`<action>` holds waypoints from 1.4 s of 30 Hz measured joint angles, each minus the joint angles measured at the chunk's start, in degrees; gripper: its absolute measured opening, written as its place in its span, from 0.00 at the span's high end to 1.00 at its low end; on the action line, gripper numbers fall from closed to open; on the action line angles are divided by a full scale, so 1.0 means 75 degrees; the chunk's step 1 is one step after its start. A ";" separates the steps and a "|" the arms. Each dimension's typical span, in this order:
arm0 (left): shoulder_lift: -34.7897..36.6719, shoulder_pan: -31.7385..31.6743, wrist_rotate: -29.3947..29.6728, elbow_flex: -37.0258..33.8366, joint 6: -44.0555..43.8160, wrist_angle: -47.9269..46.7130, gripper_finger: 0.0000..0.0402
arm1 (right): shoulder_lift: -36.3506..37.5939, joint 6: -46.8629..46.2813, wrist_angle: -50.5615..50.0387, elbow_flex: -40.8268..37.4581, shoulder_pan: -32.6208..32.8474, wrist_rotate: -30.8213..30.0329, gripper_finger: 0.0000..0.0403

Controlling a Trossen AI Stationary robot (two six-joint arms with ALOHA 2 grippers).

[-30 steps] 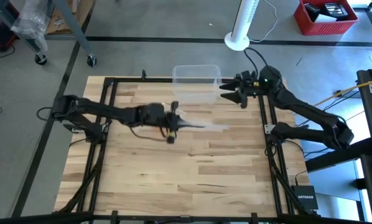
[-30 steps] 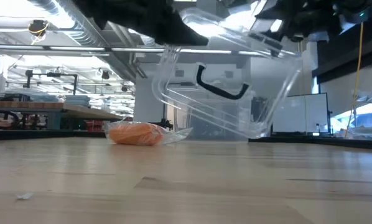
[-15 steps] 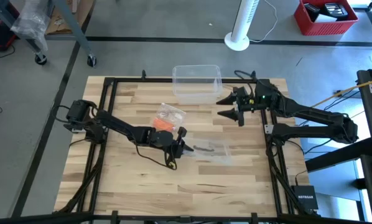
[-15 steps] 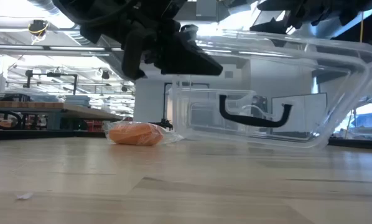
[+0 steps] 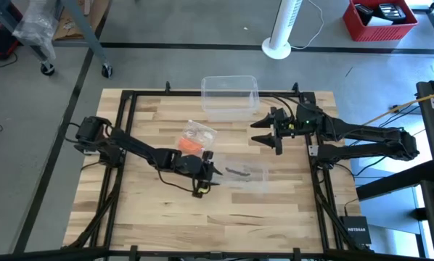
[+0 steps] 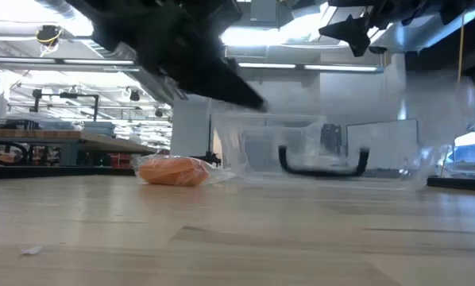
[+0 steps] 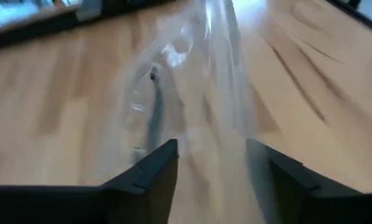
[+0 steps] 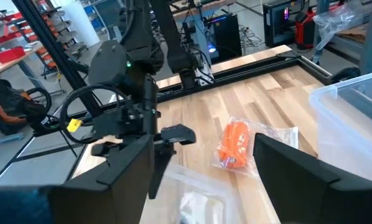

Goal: Roll bandage
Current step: Open the transparent bin, then put the packed rolled orange bandage into the transparent bin

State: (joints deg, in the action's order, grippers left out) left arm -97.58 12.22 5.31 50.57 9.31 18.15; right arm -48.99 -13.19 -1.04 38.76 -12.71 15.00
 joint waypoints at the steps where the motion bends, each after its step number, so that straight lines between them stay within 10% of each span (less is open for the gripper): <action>1: 0.0100 0.0027 -0.0063 0.0000 -0.0275 -0.0284 0.54 | 0.0000 0.0000 -0.0002 0.0000 0.0000 -0.0003 0.32; 13: 0.2231 -0.0074 0.0098 0.0000 -0.2467 -0.3688 0.50 | -0.0451 0.0251 -0.0070 -0.0006 -0.0003 -0.0289 0.32; 21: 0.3326 -0.1918 0.1348 -0.0119 -0.2375 -0.4578 0.52 | -0.1496 0.0811 -0.0108 -0.0012 -0.0003 -0.0438 0.32; 31: 0.2030 -0.4950 -0.1105 -0.0816 -0.0626 -0.3090 0.52 | -0.1702 0.1655 -0.0192 -0.0012 -0.0009 -0.1125 0.32; 42: -0.0244 -0.5983 -0.2475 -0.0828 0.0566 -0.1192 0.52 | -0.1702 0.1623 -0.0517 -0.0012 -0.0009 -0.1186 0.32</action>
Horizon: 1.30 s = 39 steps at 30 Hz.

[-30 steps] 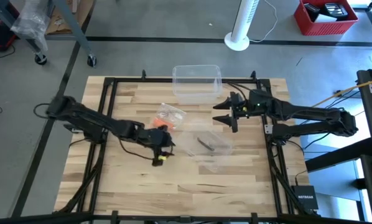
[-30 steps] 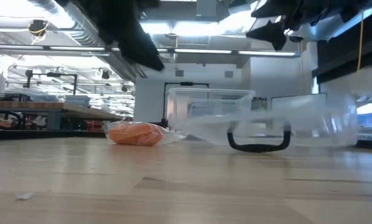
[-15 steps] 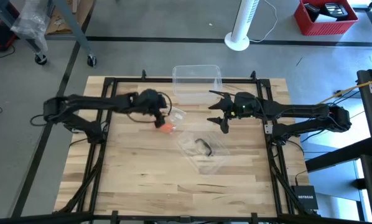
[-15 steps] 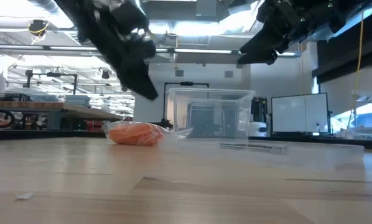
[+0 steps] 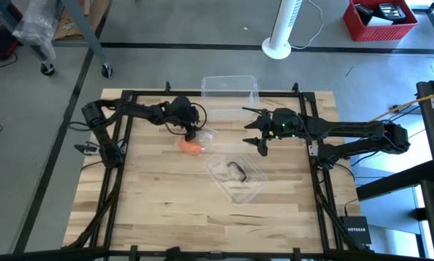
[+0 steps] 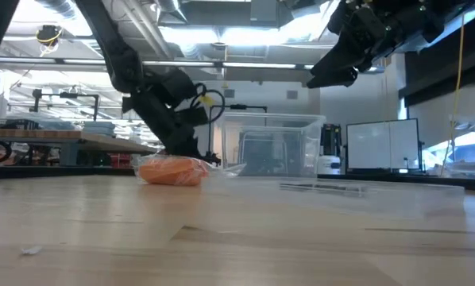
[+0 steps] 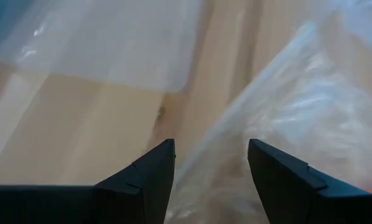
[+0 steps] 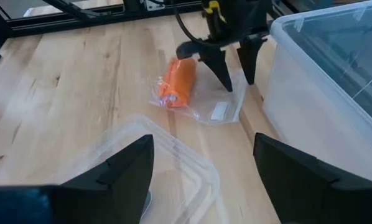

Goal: Roll bandage
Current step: Put the packed rolled orange bandage into the transparent bin

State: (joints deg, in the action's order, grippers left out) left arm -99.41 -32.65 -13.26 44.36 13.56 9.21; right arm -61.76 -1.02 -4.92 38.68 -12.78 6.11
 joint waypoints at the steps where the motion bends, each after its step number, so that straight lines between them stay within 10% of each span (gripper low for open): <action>1: -0.0091 -0.0033 -0.0011 0.0000 0.0001 0.0060 0.52 | 0.0000 -0.0003 -0.0003 0.0000 0.0000 0.0000 0.32; 11: -0.0428 -0.0063 -0.0157 0.0015 0.0156 0.0076 0.55 | 0.0006 0.0227 0.0128 0.0000 0.0000 -0.0091 0.32; 24: -0.0273 0.0036 -0.0429 0.0029 0.0632 -0.0589 0.98 | 0.0006 0.0370 0.0040 0.0000 0.0000 -0.0102 0.32; 39: 0.2978 0.1396 0.0656 0.0796 0.1228 -0.2993 0.99 | 0.0309 0.0373 -0.0191 0.0009 0.0000 -0.0404 0.32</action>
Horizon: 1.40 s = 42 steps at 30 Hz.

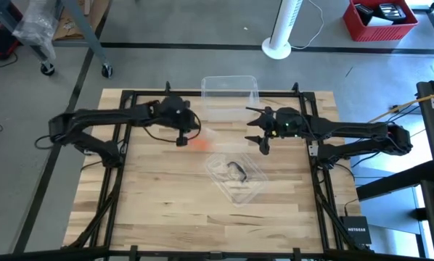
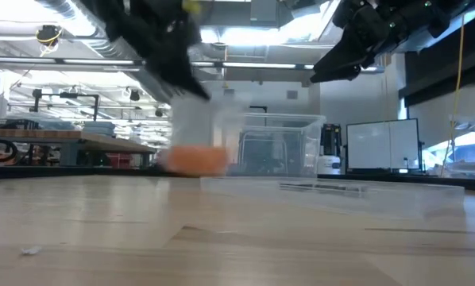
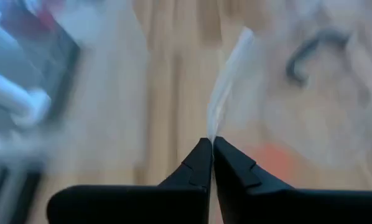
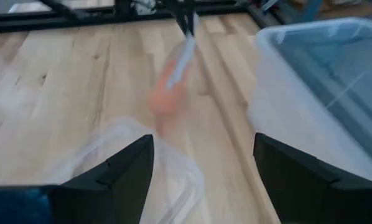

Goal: Roll bandage
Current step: Put the packed rolled orange bandage into the transparent bin

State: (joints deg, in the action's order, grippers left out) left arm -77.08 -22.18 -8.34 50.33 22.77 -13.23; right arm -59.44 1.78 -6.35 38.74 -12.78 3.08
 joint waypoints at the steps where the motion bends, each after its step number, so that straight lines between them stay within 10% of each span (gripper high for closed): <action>1: 0.0132 0.0051 0.0034 0.0134 0.0034 0.0029 1.00 | 0.0070 0.0002 0.0002 0.0000 0.0000 -0.0095 0.32; 11: 0.0521 0.0055 0.0426 0.1764 0.0498 0.0628 1.00 | 0.0796 0.0003 -0.0301 0.0000 0.0000 -0.0776 0.32; 27: -0.0832 -0.0996 0.0428 0.2205 0.0661 0.4923 1.00 | 0.1065 0.0380 -0.0657 0.0000 0.0000 -0.2979 0.32; 42: -0.3368 -0.1102 -0.0769 0.4933 0.2339 0.2772 1.00 | 0.1123 0.0615 -0.0285 -0.0006 -0.1225 -0.2880 0.32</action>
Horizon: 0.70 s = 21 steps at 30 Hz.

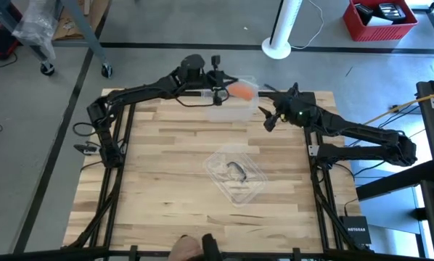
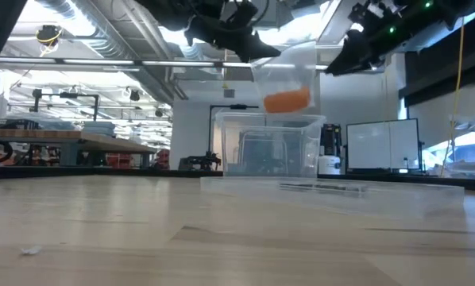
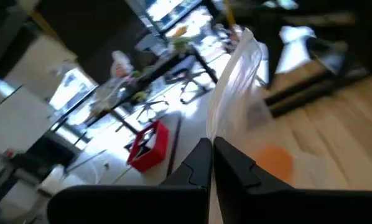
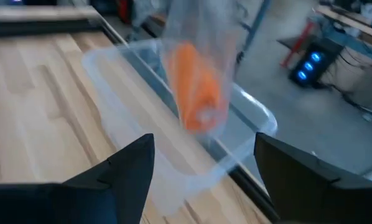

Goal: Roll bandage
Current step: Put the packed rolled orange bandage into the transparent bin

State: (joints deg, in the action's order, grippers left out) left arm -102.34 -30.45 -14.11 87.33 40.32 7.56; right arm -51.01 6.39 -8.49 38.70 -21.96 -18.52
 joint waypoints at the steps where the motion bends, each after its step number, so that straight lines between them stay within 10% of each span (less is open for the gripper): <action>1: -0.0001 0.0002 -0.0151 0.0000 0.0162 -0.0141 1.00 | 0.0067 0.0021 0.0146 -0.0006 -0.0085 0.0246 0.32; 8: 0.0014 0.0017 -0.1098 0.0009 0.0598 -0.0481 1.00 | 0.0245 0.0553 0.1497 -0.0003 -0.0174 0.1918 0.32; 21: 0.0016 0.0419 -0.1242 0.0006 0.0895 -0.0465 1.00 | -0.1000 -0.0026 0.3330 0.0000 -0.0177 0.2019 0.44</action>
State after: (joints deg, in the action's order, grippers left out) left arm -102.21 -27.31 -23.42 87.37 47.03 4.07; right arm -58.51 6.20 16.48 38.70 -23.29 -3.38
